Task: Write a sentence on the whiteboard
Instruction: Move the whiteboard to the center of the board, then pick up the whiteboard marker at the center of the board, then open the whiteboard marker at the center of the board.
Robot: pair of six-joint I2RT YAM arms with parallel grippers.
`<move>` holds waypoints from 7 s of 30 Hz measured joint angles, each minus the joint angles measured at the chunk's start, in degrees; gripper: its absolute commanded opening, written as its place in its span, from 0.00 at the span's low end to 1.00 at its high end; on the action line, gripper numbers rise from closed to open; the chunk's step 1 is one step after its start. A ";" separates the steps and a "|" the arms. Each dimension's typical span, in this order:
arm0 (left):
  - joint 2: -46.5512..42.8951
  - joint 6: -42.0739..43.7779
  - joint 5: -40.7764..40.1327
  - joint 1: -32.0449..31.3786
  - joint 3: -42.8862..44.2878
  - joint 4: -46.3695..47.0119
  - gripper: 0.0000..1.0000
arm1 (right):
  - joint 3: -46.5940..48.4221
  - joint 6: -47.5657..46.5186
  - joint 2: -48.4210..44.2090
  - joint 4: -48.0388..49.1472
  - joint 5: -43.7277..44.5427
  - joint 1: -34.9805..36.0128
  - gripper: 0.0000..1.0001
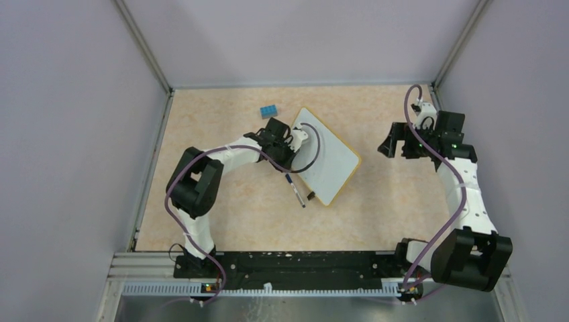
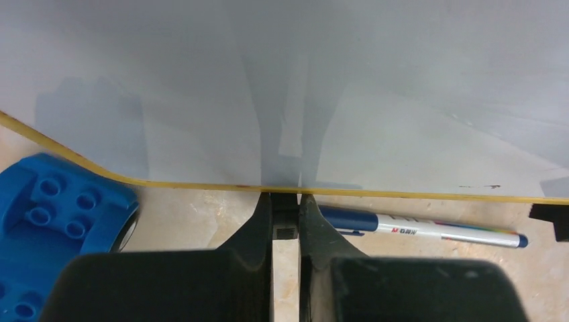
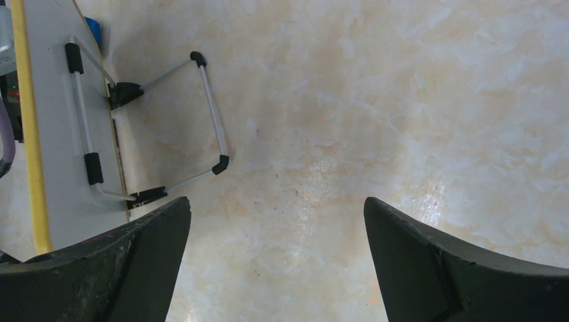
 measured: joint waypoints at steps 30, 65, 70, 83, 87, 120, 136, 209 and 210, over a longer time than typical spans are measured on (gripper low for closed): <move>9.49 -41.48 -30.67 -7.67 13.86 -4.35 0.34 | -1.18 -1.03 -0.87 2.91 -0.26 0.24 0.93; -26.91 -44.44 -18.51 15.47 -0.26 1.86 0.99 | -14.56 14.47 14.25 33.99 36.37 41.13 0.46; -26.95 -44.81 -18.25 16.50 -0.37 1.86 0.99 | -13.70 15.93 20.61 35.06 38.73 41.13 0.42; -26.97 -45.00 -17.20 17.97 -1.31 1.90 0.99 | -10.84 17.09 26.01 37.83 42.16 41.38 0.36; -27.02 -44.78 -16.94 18.38 -1.46 1.97 0.99 | -8.81 17.05 29.35 39.23 42.80 41.40 0.35; 3.26 76.59 18.10 -5.86 10.69 -33.29 0.64 | -8.04 17.00 31.08 40.17 39.91 38.45 0.00; 10.25 76.98 8.50 -10.67 15.34 -38.27 0.07 | -7.65 16.46 31.28 40.02 38.23 37.59 0.00; -28.39 7.10 38.05 16.96 7.30 -8.61 0.00 | -1.03 6.19 6.25 15.69 -5.99 34.69 0.85; -28.41 8.33 37.75 15.54 7.21 -9.42 0.00 | 0.37 6.27 5.44 14.97 -7.67 33.40 0.85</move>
